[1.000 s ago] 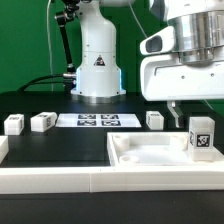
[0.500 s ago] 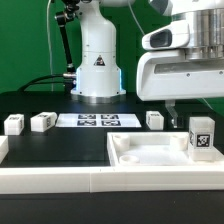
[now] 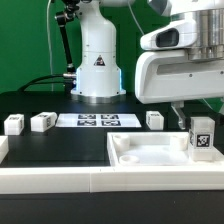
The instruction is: Assemble square table
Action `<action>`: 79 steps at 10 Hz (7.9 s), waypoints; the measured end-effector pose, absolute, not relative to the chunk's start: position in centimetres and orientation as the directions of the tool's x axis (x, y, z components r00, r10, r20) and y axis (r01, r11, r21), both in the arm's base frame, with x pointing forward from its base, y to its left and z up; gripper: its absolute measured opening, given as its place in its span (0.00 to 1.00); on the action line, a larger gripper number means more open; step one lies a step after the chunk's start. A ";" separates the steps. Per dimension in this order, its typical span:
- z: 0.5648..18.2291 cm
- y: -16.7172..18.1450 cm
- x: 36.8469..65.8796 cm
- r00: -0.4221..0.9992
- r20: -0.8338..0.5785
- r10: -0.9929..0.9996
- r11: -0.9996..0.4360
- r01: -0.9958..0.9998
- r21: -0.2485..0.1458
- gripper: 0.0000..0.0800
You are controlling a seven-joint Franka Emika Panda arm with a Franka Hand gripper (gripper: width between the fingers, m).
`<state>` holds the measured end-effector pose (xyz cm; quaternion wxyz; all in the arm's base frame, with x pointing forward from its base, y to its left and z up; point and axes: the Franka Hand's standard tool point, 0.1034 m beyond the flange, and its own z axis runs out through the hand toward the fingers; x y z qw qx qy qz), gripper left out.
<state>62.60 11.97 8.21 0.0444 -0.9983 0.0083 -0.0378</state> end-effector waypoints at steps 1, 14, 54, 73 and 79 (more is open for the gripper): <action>8.2 11.9 62.6 0.997 0.075 -0.020 -0.996 -0.013 -0.089 0.36; 8.2 12.1 62.1 0.424 -0.056 -0.904 -0.413 -0.900 -0.138 0.36; 8.3 12.0 62.0 0.703 0.001 -0.711 -0.699 -0.707 -0.110 0.36; 8.6 12.7 62.1 0.474 -0.085 -0.876 -0.465 -0.879 -0.110 0.81; 8.6 12.5 62.0 0.829 -0.011 -0.559 -0.824 -0.557 -0.106 0.81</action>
Offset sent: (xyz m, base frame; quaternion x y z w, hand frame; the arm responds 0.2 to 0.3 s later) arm 0.0000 0.0000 0.0000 0.0000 0.0000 0.0000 1.0000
